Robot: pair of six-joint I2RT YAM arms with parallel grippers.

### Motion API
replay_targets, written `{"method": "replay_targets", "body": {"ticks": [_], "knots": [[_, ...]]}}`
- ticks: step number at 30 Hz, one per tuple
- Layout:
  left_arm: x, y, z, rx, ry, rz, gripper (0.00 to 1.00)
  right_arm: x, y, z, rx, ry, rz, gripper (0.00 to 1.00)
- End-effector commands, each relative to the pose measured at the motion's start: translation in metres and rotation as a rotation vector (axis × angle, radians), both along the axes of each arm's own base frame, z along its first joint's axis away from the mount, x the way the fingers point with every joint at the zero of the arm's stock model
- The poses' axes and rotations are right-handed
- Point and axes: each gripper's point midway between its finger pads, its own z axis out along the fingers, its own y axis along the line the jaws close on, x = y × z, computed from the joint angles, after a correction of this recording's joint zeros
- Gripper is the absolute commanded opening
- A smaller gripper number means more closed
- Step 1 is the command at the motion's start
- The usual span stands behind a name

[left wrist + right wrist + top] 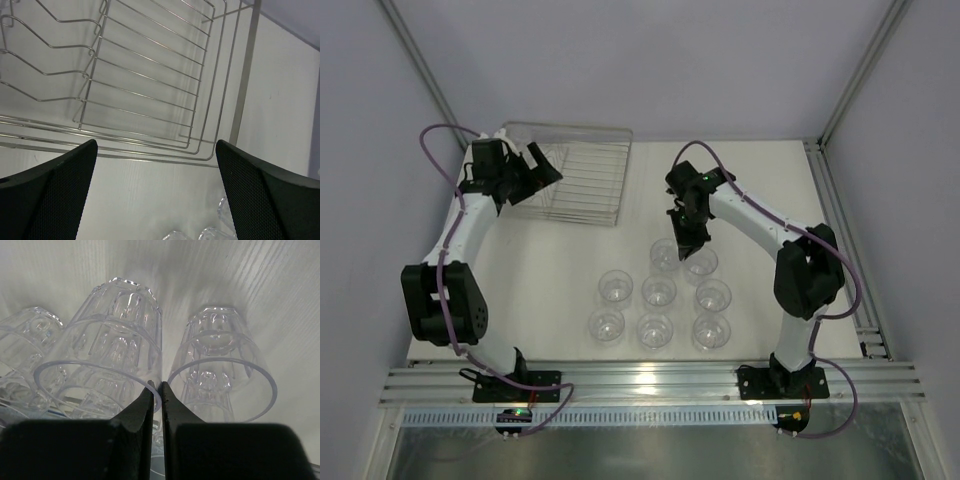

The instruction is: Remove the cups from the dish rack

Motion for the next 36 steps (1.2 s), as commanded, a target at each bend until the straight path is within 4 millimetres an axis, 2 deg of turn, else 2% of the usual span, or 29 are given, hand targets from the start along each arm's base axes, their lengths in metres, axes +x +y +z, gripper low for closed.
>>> {"method": "replay_targets", "body": {"ticks": [1,3,5,6,7,9,12,13,14,15,17,18,19,21,23,24,26,27,29,31,32,34,35,36], "knots": [[0.013,0.013,0.008,0.086,-0.019,0.020,1.00,0.006,0.003,0.010,-0.017,-0.032,0.032,0.04],[0.018,0.016,0.006,0.096,-0.015,0.029,1.00,0.006,0.006,0.009,-0.018,-0.028,0.040,0.04],[0.026,0.020,0.014,0.113,-0.037,0.040,1.00,0.006,0.007,0.008,-0.024,-0.026,0.044,0.04],[0.030,0.022,0.010,0.123,-0.030,0.048,1.00,0.006,0.008,0.008,-0.022,-0.025,0.046,0.04],[0.037,0.025,0.018,0.137,-0.049,0.057,1.00,0.005,0.010,0.008,-0.019,-0.023,0.050,0.05],[0.045,0.028,0.013,0.155,-0.036,0.067,1.00,0.004,0.012,0.008,-0.013,-0.023,0.055,0.09],[0.060,0.038,0.020,0.196,-0.050,0.093,1.00,0.004,0.015,0.007,-0.009,-0.022,0.059,0.13],[0.064,0.040,0.010,0.208,-0.025,0.097,1.00,0.004,0.015,0.007,-0.007,-0.022,0.060,0.15],[0.068,0.042,0.012,0.219,-0.028,0.101,1.00,0.003,0.016,0.007,-0.006,-0.020,0.063,0.17],[0.074,0.044,0.020,0.225,-0.048,0.108,1.00,0.003,0.017,0.007,-0.005,-0.019,0.062,0.26],[0.083,0.046,0.015,0.233,-0.041,0.111,1.00,0.004,0.018,0.009,-0.004,-0.024,0.063,0.29],[0.089,0.048,0.020,0.238,-0.055,0.118,1.00,0.004,0.017,0.010,-0.003,-0.026,0.066,0.29],[0.093,0.048,0.011,0.242,-0.036,0.119,1.00,0.005,0.017,0.011,-0.003,-0.029,0.064,0.29],[0.102,0.052,0.013,0.251,-0.040,0.133,1.00,0.005,0.017,0.010,-0.006,-0.024,0.064,0.29],[0.106,0.055,0.002,0.257,-0.014,0.141,1.00,0.005,0.018,0.013,-0.003,-0.030,0.067,0.32],[0.109,0.057,0.001,0.260,-0.015,0.149,1.00,0.007,0.018,0.015,-0.002,-0.040,0.066,0.42],[0.116,0.063,0.001,0.280,-0.028,0.175,1.00,0.010,0.019,0.026,0.011,-0.076,0.058,0.50],[0.120,0.067,-0.005,0.285,-0.020,0.185,1.00,0.013,0.019,0.032,0.016,-0.095,0.056,0.62],[0.127,0.079,-0.001,0.312,-0.033,0.234,1.00,0.018,0.023,0.051,0.053,-0.149,0.062,0.74],[0.130,0.083,-0.007,0.319,-0.009,0.261,1.00,0.022,0.024,0.065,0.065,-0.188,0.063,0.76],[0.131,0.090,-0.002,0.336,-0.013,0.302,1.00,0.026,0.025,0.076,0.078,-0.221,0.064,0.79],[0.131,0.097,0.006,0.344,-0.041,0.352,1.00,0.028,0.023,0.083,0.075,-0.236,0.062,0.80],[0.126,0.104,-0.004,0.368,-0.025,0.385,1.00,0.030,0.025,0.085,0.079,-0.241,0.069,0.80],[0.128,0.108,0.000,0.377,-0.050,0.411,1.00,0.030,0.024,0.084,0.075,-0.237,0.072,0.80]]}}
